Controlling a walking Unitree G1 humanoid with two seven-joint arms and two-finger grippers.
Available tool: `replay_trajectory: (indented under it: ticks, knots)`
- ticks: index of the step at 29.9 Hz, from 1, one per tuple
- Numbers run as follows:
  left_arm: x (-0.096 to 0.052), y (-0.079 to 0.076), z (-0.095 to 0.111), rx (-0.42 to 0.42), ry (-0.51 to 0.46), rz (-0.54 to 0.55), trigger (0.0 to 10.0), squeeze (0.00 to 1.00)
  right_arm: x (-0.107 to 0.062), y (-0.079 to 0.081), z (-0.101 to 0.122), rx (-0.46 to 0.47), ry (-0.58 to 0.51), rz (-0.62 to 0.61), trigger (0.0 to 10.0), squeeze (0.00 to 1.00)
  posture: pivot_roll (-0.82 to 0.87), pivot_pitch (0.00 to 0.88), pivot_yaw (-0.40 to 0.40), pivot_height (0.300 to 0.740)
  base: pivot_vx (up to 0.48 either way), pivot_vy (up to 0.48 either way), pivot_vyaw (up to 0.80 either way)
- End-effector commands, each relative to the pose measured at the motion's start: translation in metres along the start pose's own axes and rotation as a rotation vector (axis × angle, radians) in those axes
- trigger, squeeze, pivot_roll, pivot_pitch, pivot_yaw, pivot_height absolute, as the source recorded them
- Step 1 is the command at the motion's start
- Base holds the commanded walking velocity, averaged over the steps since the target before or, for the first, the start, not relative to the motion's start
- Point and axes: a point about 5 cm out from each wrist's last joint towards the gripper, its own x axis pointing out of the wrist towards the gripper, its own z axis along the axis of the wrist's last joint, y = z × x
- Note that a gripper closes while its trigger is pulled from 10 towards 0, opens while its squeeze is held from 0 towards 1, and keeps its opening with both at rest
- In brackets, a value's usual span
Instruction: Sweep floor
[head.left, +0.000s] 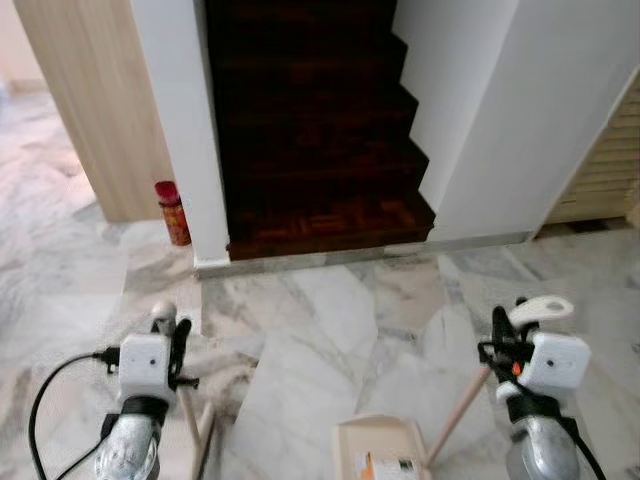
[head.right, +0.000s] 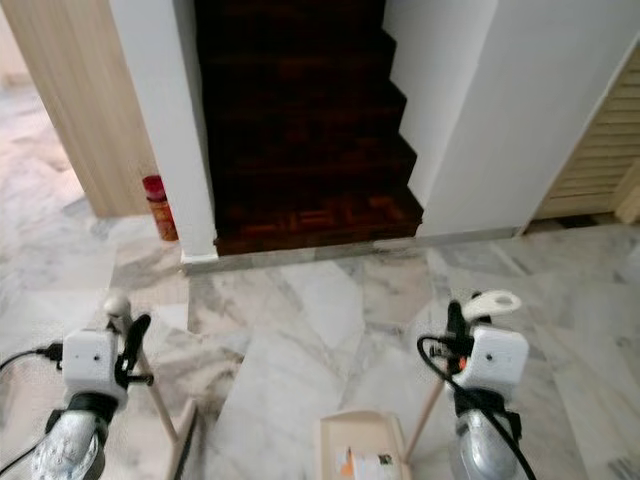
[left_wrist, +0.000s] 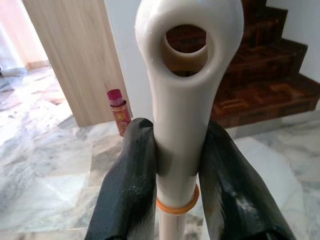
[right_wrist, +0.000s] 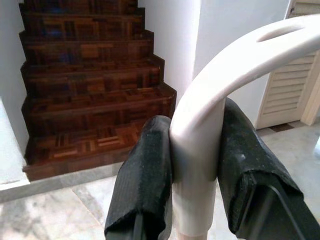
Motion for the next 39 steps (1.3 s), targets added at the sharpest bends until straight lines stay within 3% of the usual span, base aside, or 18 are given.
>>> replay_trajectory:
  ticks: [1, 39]
  knots:
    - [0.0044, -0.0038, 0.0082, 0.007, -0.039, -0.009, 10.0, 0.0, 0.0034, -0.005, 0.0102, 0.0, -0.049, -0.015, 10.0, 0.0, -0.03, 0.0, -0.014, 0.74, 0.0, 0.375, 0.0]
    - [0.0, -0.0045, 0.0077, 0.01, -0.038, -0.025, 10.0, 0.0, 0.0045, -0.0079, 0.015, 0.0, -0.067, -0.019, 10.0, 0.0, -0.04, 0.0, 0.001, 0.74, 0.0, 0.395, 0.0]
